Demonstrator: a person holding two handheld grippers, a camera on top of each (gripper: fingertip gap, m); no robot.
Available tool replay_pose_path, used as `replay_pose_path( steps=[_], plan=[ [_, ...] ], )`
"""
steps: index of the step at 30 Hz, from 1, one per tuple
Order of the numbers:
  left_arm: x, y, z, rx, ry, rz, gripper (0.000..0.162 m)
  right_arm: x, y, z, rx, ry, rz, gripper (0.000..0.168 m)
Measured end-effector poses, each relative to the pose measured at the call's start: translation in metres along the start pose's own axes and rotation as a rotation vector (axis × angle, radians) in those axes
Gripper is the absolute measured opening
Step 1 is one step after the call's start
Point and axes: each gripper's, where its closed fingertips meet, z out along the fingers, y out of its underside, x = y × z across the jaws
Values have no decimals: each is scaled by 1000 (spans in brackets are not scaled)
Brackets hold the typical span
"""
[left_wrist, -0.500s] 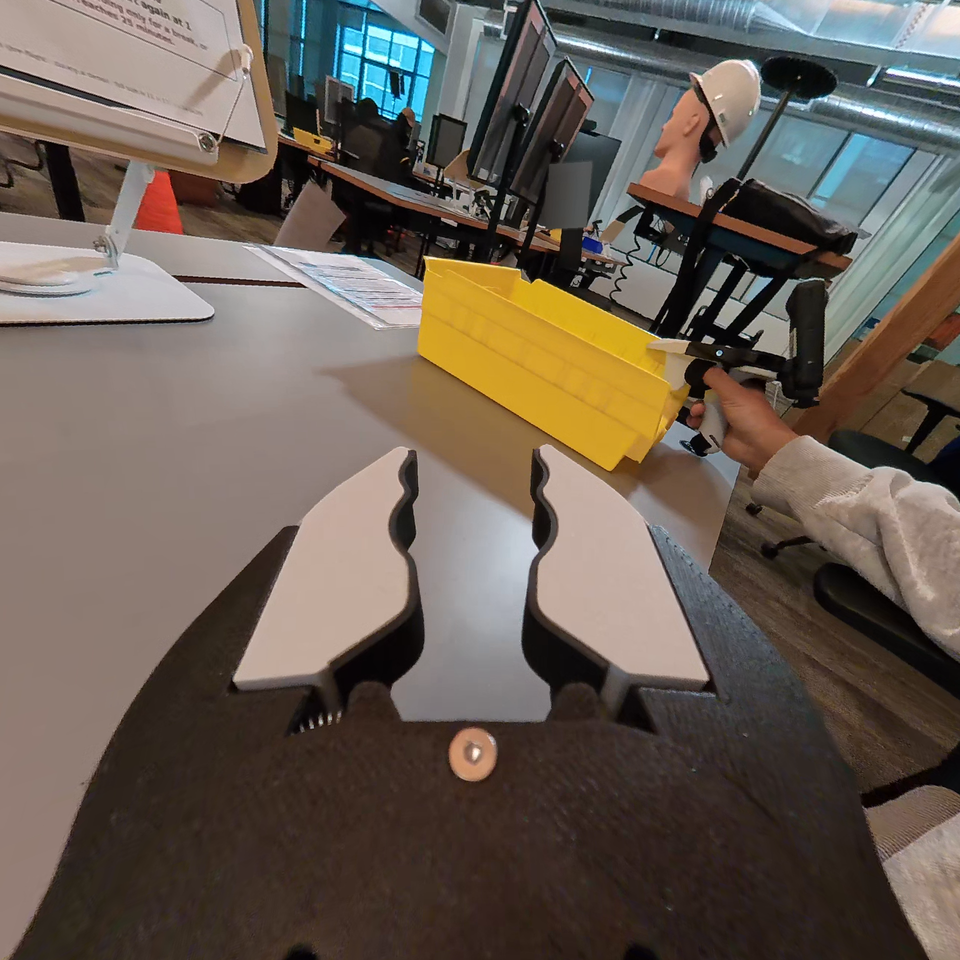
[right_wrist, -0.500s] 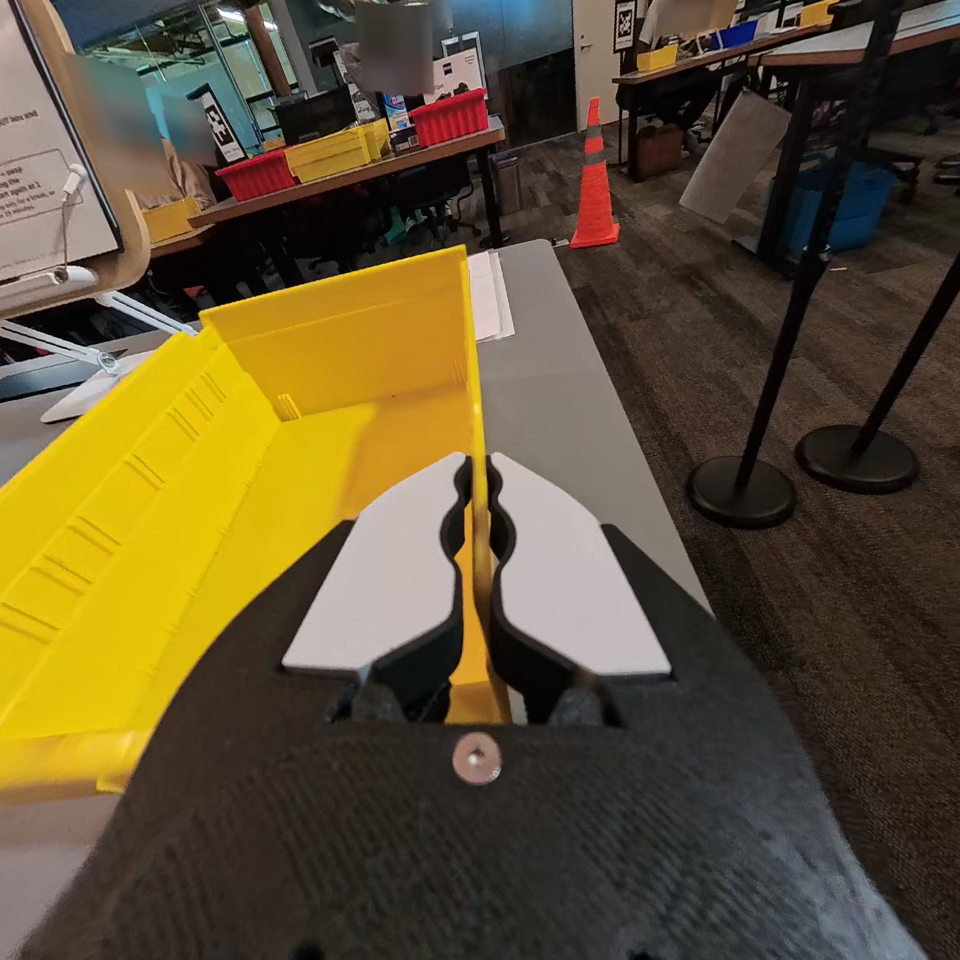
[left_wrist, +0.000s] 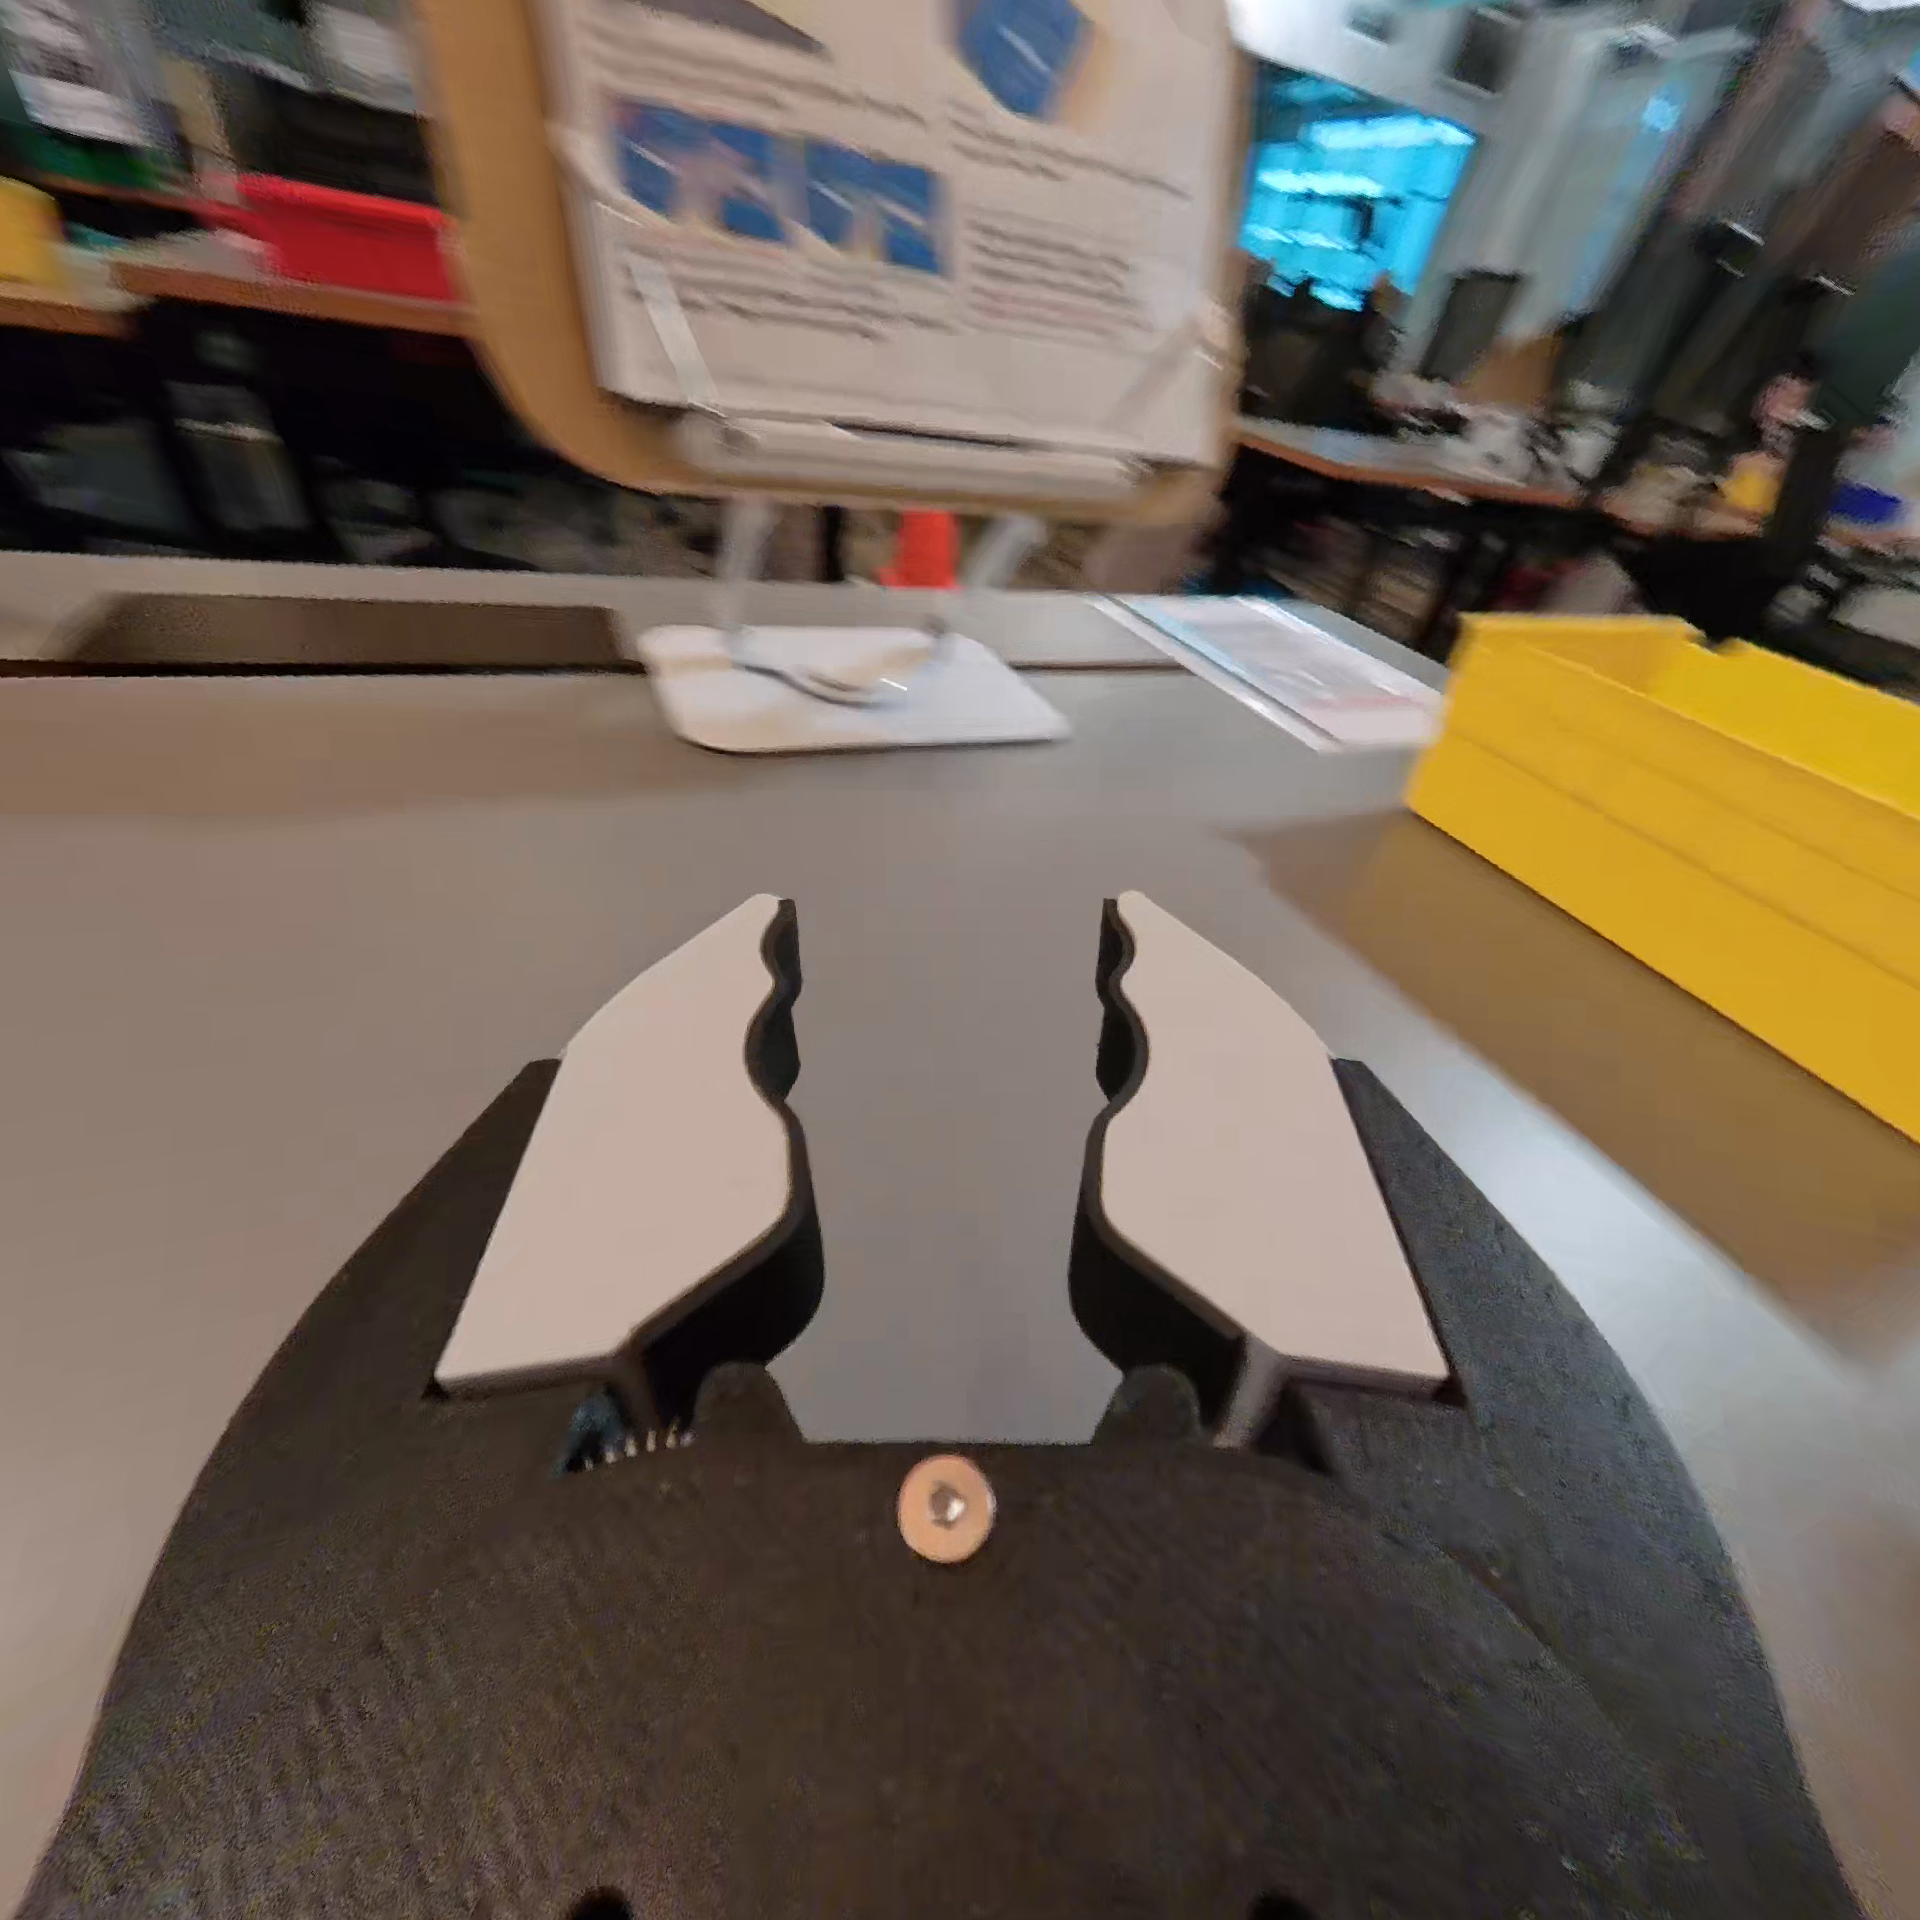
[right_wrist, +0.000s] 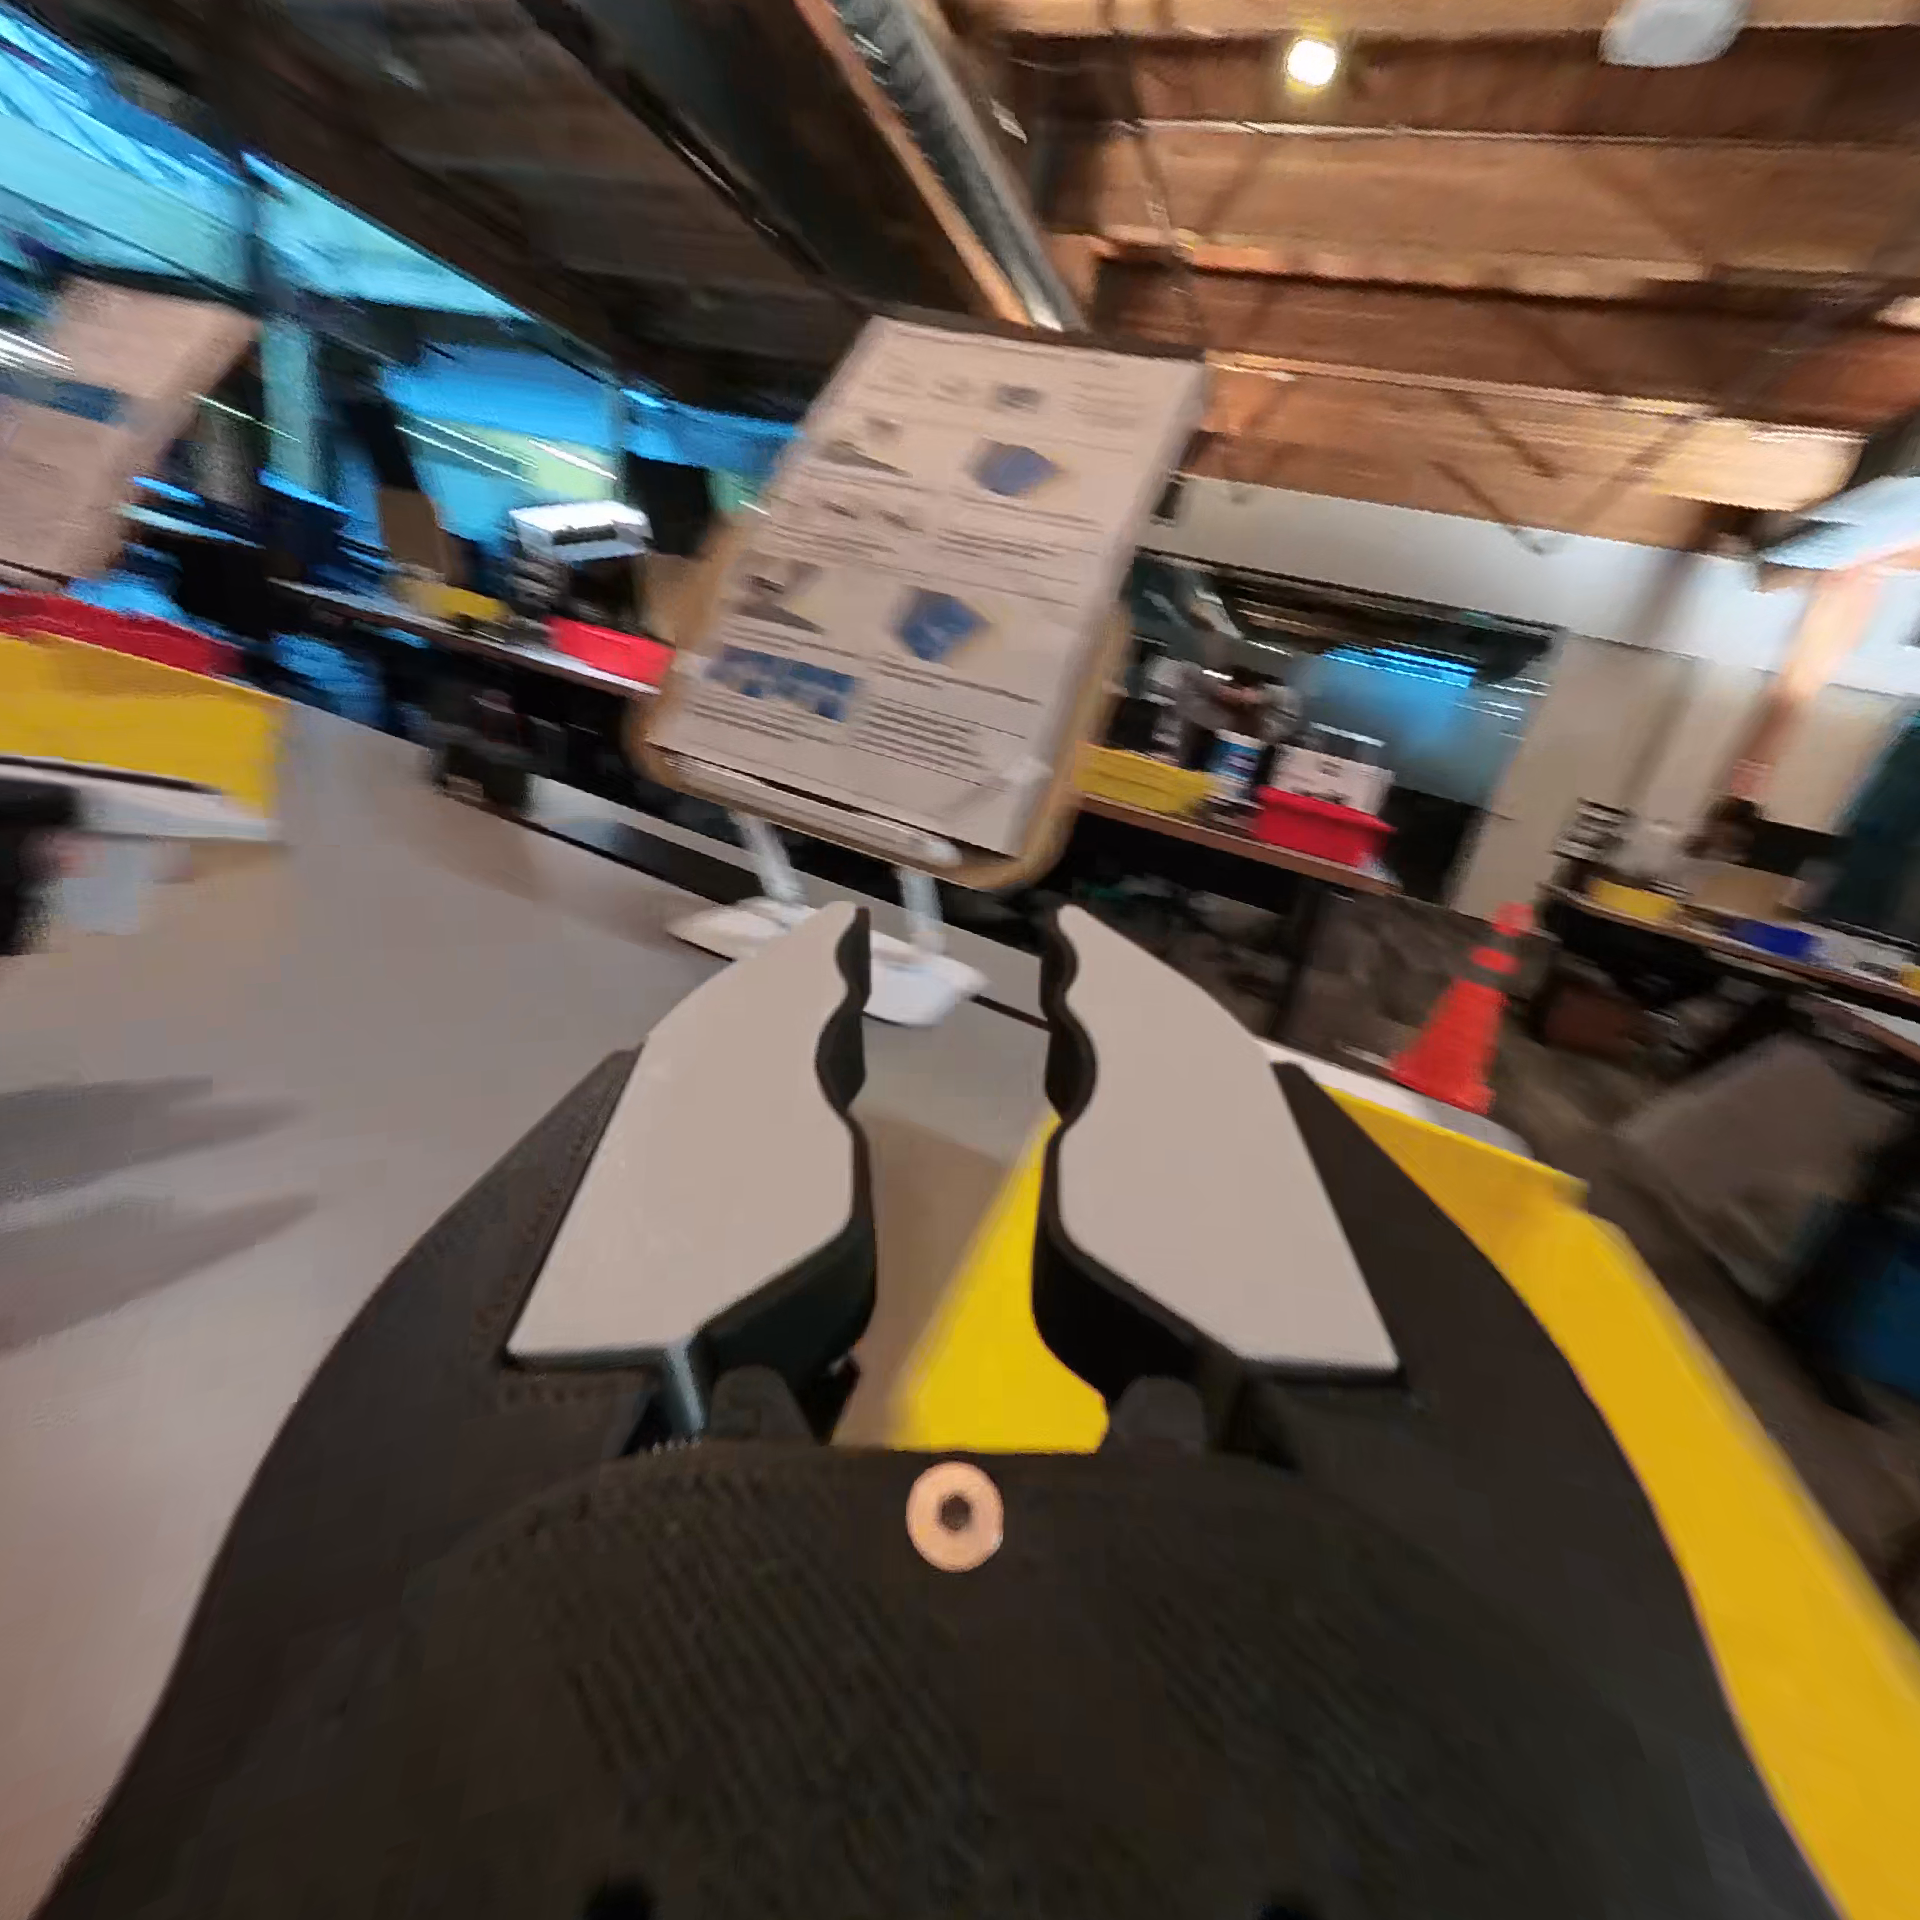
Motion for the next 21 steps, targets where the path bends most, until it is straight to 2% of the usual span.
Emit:
replay_pose_path(
  steps=[4,8,9,10,12,14,18,21],
  plan=[
    [-99,-35,-43,113,-319,-25,65,-110,-6,26,37,-276,103,25],
    [-194,-53,-104,147,-631,29,78,-184,9,34,-35,-499,202,27],
    [-209,-53,-117,148,-669,48,65,-195,15,35,-58,-532,191,27],
    [-216,-55,-126,164,-683,73,60,-203,21,36,-80,-559,166,26],
    [-230,-48,-138,128,-737,111,65,-213,32,41,-122,-586,107,25],
    [-233,-42,-140,100,-724,140,70,-218,37,45,-134,-602,83,24],
    [-239,-62,-159,162,-793,303,68,-223,40,51,-137,-636,133,23],
    [-269,-56,-172,54,-861,421,79,-226,48,55,-168,-662,151,21]
  ],
)
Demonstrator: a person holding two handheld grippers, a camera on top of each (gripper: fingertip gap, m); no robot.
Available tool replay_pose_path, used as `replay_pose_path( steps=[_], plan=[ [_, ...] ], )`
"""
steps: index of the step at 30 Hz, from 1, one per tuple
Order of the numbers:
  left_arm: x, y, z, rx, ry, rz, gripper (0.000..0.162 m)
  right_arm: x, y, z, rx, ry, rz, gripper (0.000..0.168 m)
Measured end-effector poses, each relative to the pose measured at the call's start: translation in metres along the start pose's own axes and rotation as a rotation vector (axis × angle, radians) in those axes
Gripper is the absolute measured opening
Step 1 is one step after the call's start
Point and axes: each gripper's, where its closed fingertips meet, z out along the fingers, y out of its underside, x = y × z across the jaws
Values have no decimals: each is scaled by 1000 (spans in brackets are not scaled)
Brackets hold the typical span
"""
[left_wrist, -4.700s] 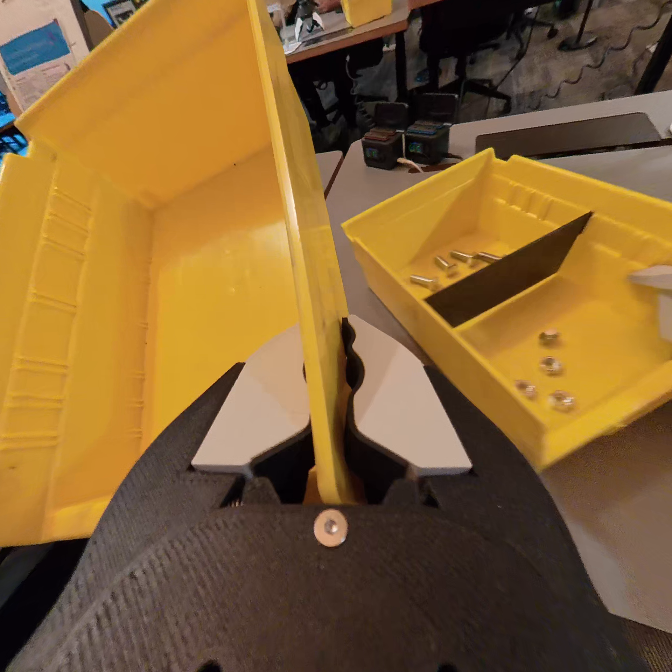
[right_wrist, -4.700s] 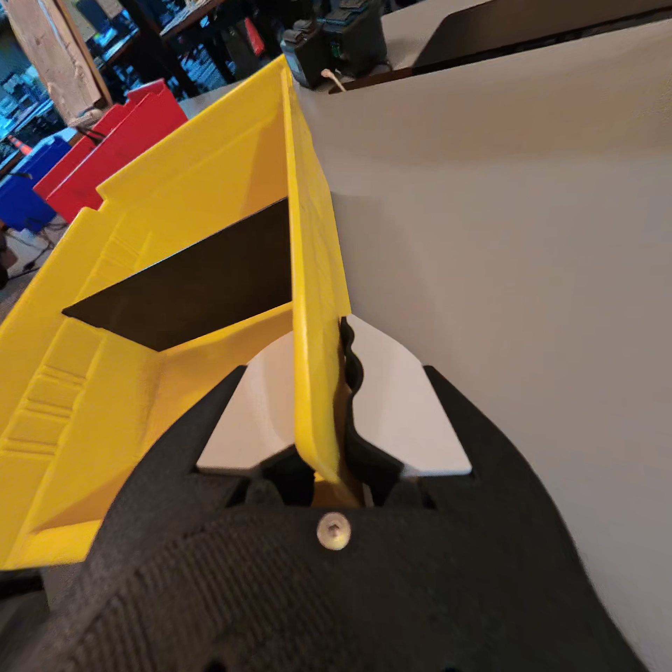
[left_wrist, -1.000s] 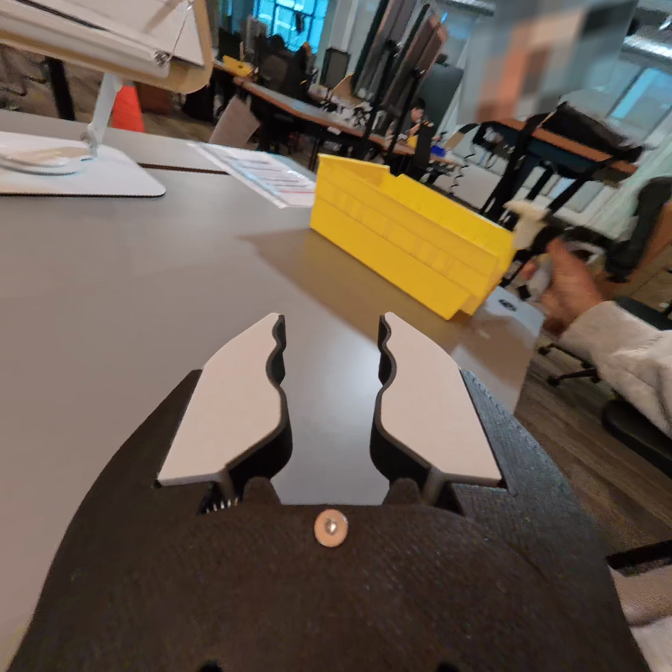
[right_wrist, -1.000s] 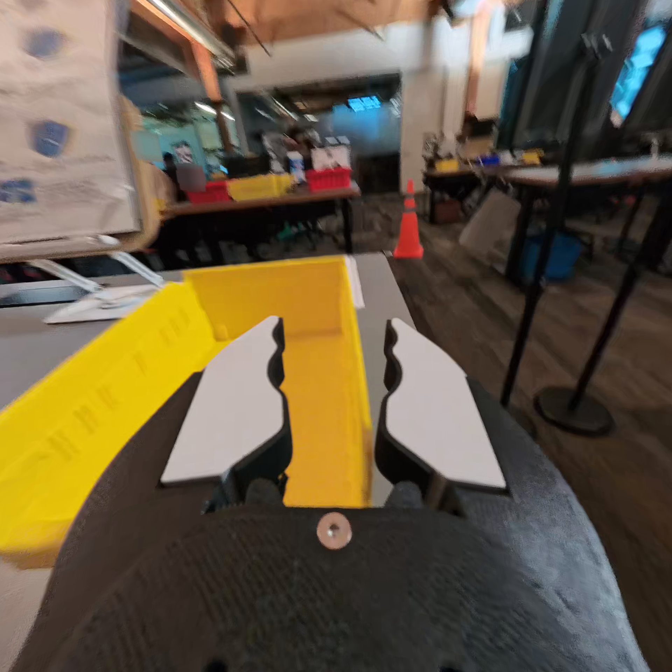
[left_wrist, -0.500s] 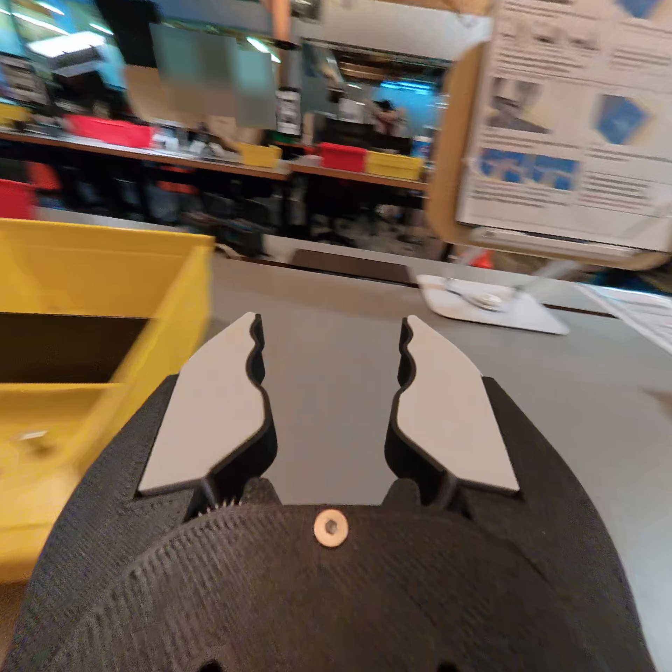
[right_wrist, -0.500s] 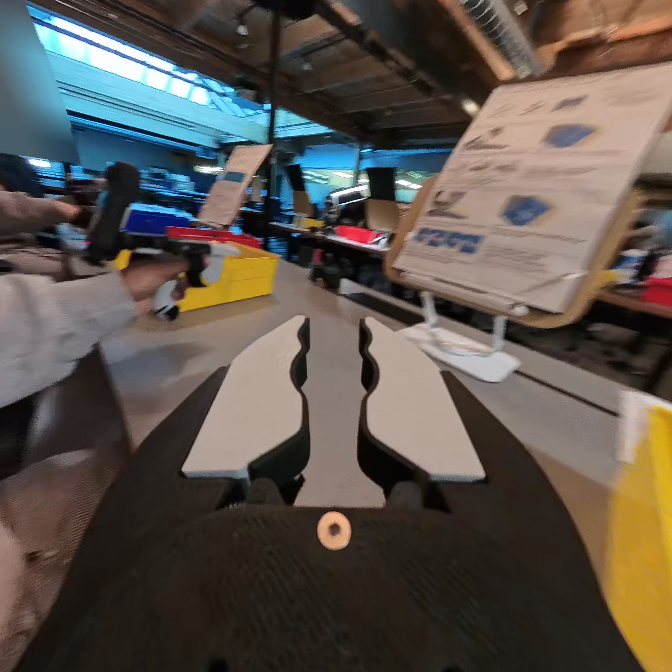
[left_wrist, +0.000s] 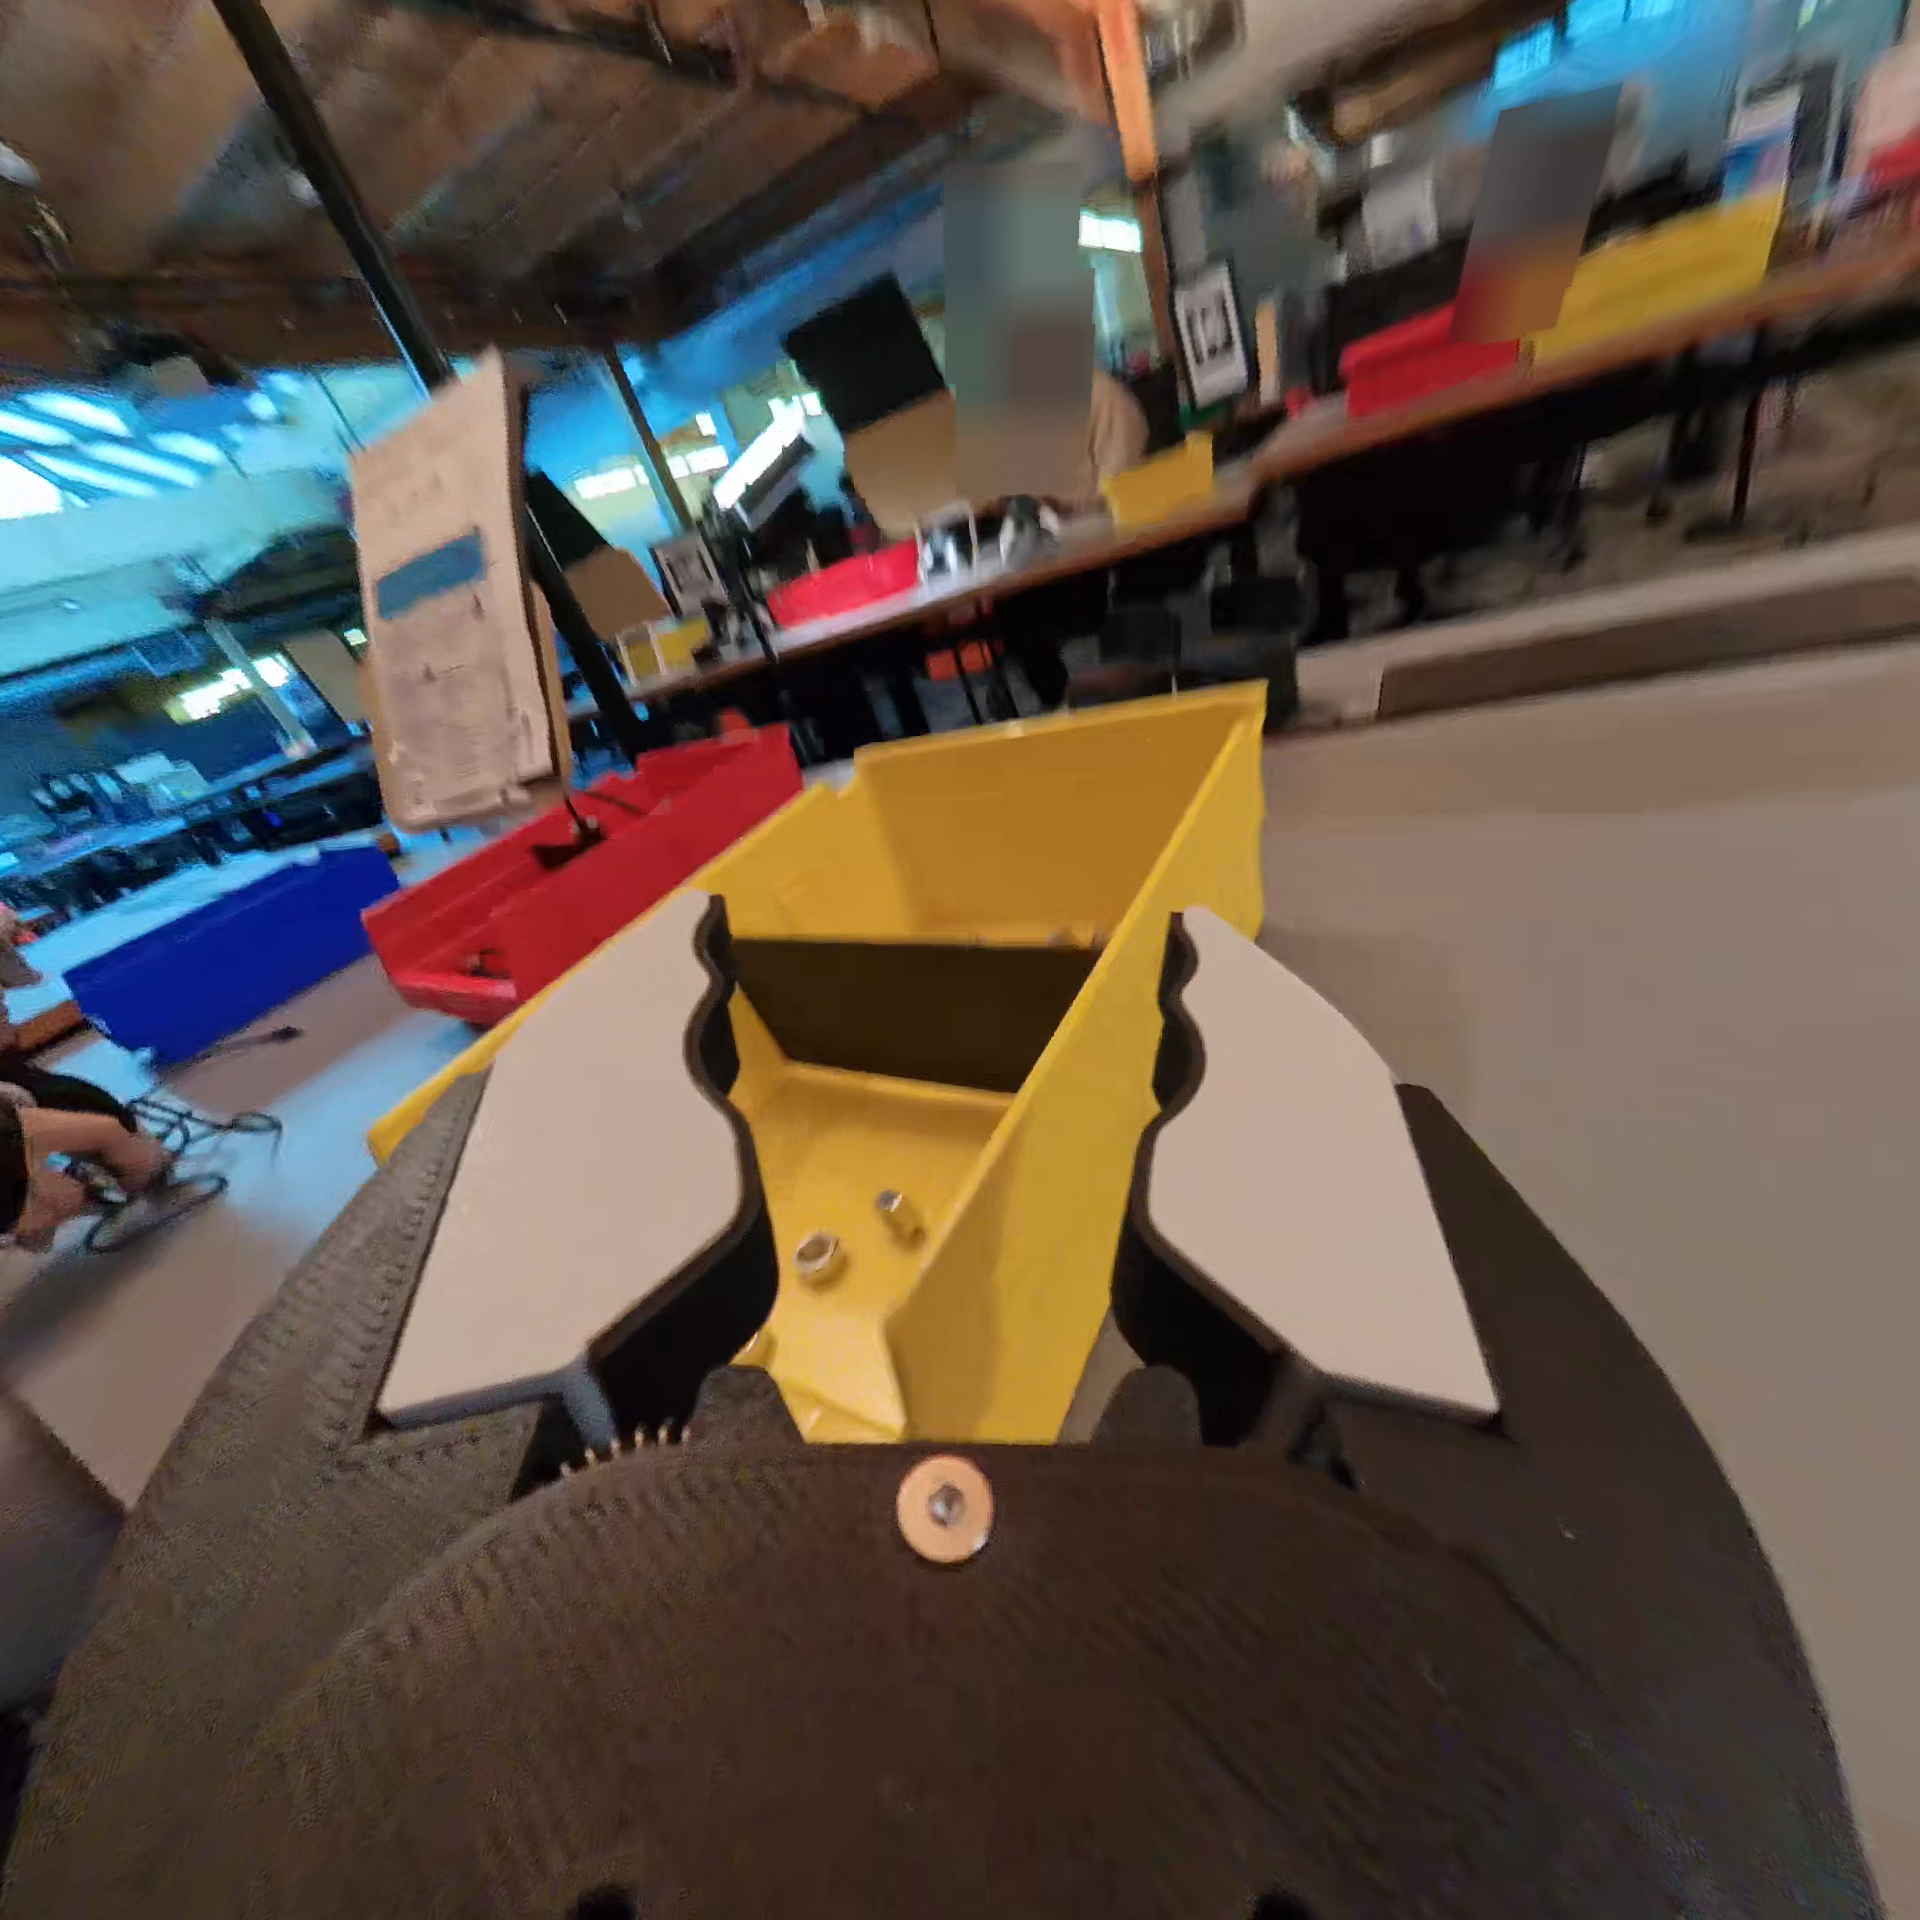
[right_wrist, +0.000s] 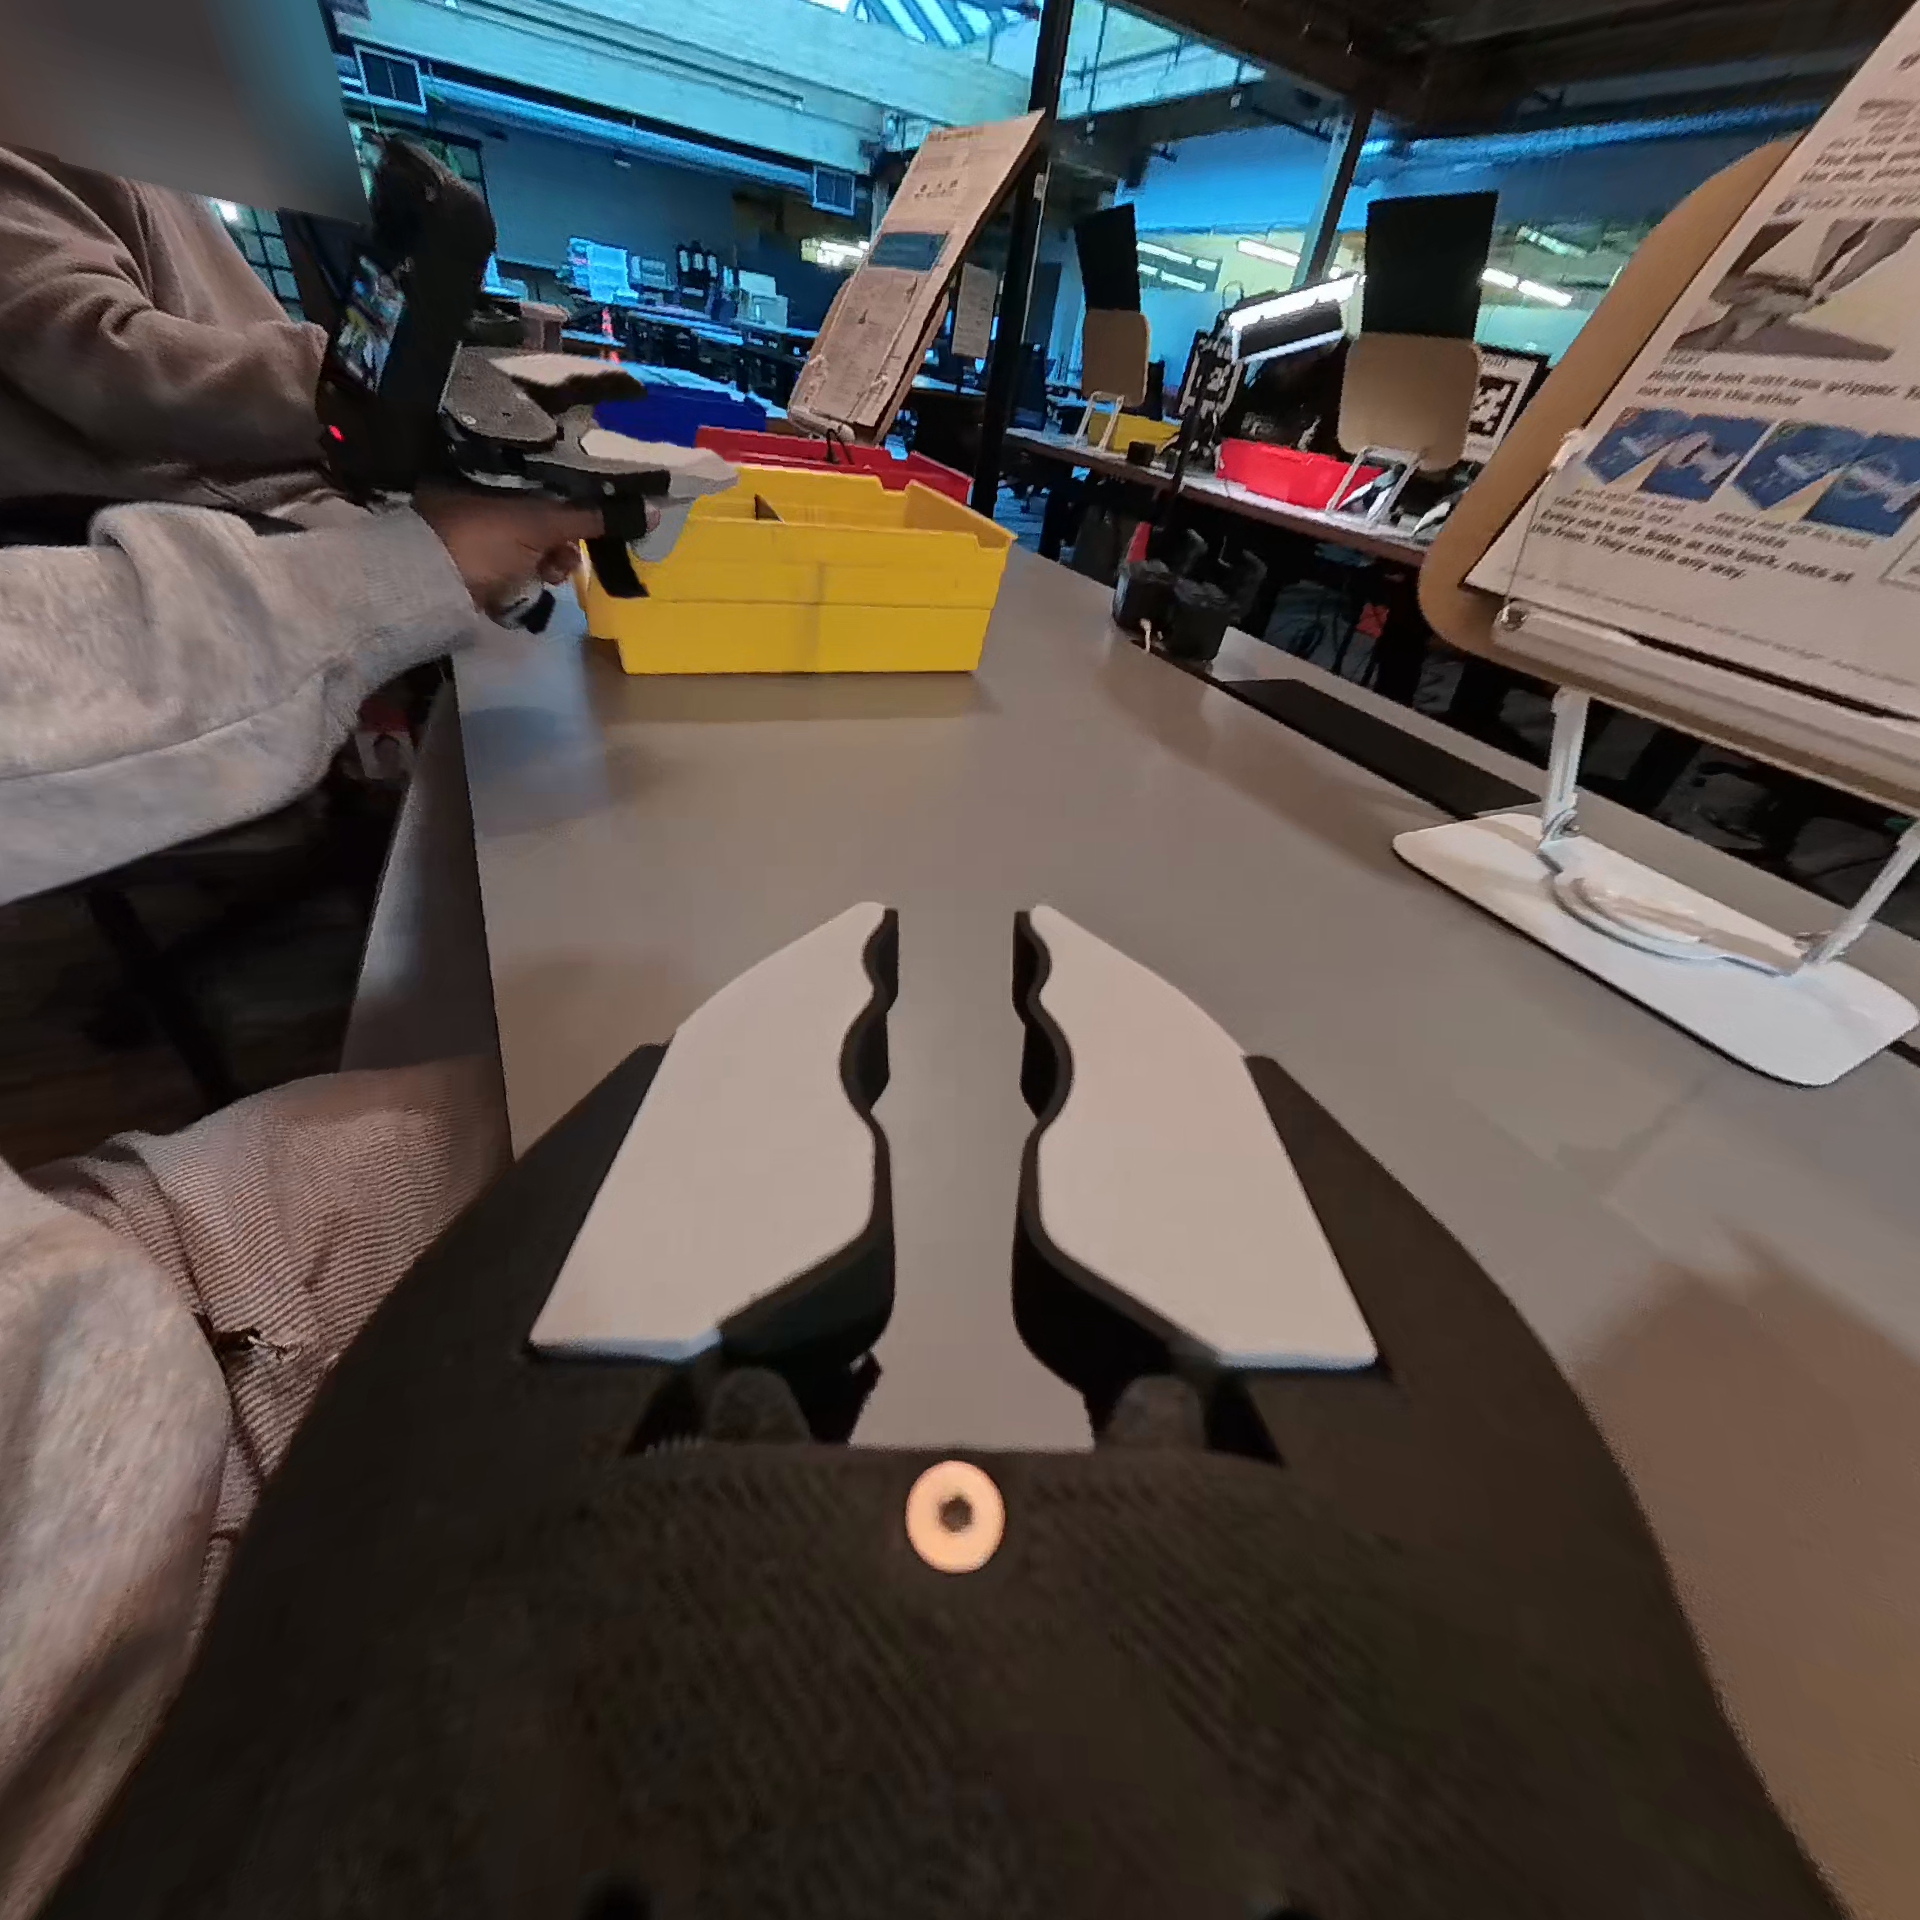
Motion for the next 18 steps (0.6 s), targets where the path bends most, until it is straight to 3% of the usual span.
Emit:
replay_pose_path(
  steps=[3,7,11,18],
  plan=[
    [1,34,5,-104,133,-89,85,1,7,4,-28,-11,18,19],
    [18,52,2,-141,285,-185,49,5,2,2,-1,25,-3,11],
    [27,61,3,-193,288,-48,13,7,6,1,-27,34,-9,11],
    [49,50,-23,-219,365,-42,3,12,10,-5,-43,54,11,9]
  ],
)
